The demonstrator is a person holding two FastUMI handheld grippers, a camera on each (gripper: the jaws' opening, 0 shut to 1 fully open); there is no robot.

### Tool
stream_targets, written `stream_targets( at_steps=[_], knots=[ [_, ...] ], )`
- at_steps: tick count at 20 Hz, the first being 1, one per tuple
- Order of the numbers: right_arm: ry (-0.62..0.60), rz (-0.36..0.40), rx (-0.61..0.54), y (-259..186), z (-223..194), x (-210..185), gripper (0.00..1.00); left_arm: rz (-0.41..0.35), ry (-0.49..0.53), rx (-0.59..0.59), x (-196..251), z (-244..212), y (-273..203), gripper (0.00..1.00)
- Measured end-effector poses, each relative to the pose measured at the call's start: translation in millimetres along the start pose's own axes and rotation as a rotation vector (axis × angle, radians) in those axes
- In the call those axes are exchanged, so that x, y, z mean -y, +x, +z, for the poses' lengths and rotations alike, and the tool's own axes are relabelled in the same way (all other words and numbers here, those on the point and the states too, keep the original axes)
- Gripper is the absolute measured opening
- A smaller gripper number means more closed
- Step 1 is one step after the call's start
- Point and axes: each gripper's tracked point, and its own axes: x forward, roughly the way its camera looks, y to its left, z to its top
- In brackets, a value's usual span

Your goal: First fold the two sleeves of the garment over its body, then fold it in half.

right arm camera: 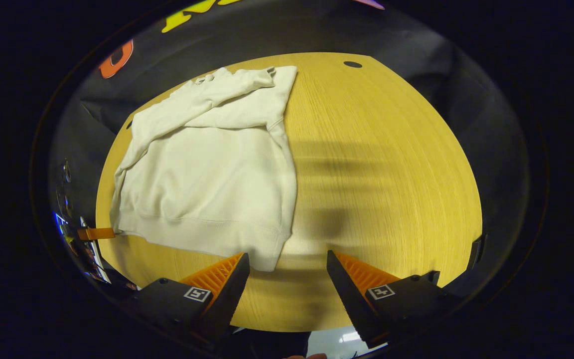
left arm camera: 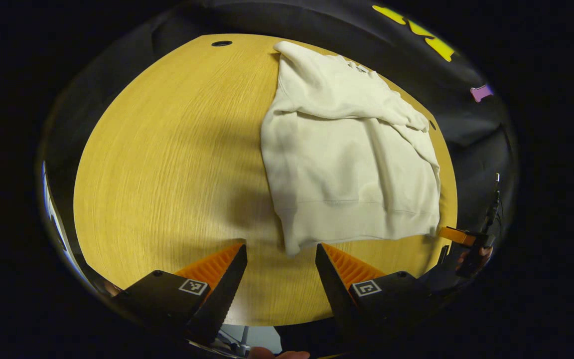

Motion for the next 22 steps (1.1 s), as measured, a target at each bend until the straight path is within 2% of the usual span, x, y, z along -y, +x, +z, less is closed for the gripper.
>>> stream_targets(
  at_steps=[3,4,6,7,8,9,10,11,12,13,15,16,18,22],
  knots=[
    [-0.022,-0.003,-0.027,13,1,-10,0.94,-0.067,-0.044,-0.012,20,10,3,0.89],
    [-0.026,-0.005,-0.036,16,2,-13,0.97,-0.082,-0.059,-0.021,23,12,5,0.89],
    [-0.023,0.003,-0.056,25,4,-21,0.95,-0.096,-0.078,-0.035,29,19,11,0.87],
    [-0.024,-0.002,-0.074,28,3,-22,0.92,-0.102,-0.085,-0.048,32,20,14,0.87],
    [-0.029,-0.007,-0.06,27,9,-23,0.8,-0.104,-0.09,-0.062,32,19,17,0.96],
    [-0.028,0.0,-0.073,32,9,-27,0.77,-0.108,-0.092,-0.075,32,19,19,0.85],
    [-0.03,-0.004,-0.074,32,12,-27,0.67,-0.1,-0.095,-0.092,32,17,21,0.94],
    [-0.012,0.01,-0.087,31,11,-31,0.65,-0.102,-0.09,-0.093,33,19,23,0.81],
    [-0.001,0.007,-0.082,30,14,-30,0.32,-0.089,-0.082,-0.103,30,17,23,0.76],
    [-0.008,0.003,-0.091,33,10,-31,0.29,-0.073,-0.083,-0.105,25,18,24,0.71],
    [-0.008,0.02,-0.089,32,11,-35,0.31,-0.08,-0.137,-0.131,27,13,27,0.52],
    [-0.012,0.019,-0.093,33,9,-36,0.04,-0.083,-0.14,-0.125,30,14,28,0.18],
    [-0.011,0.042,-0.105,30,7,-38,0.04,-0.081,-0.102,-0.129,33,14,23,0.08],
    [0.034,0.117,-0.055,3,19,-37,0.0,-0.103,-0.056,-0.085,44,25,-2,0.04]
  ],
)
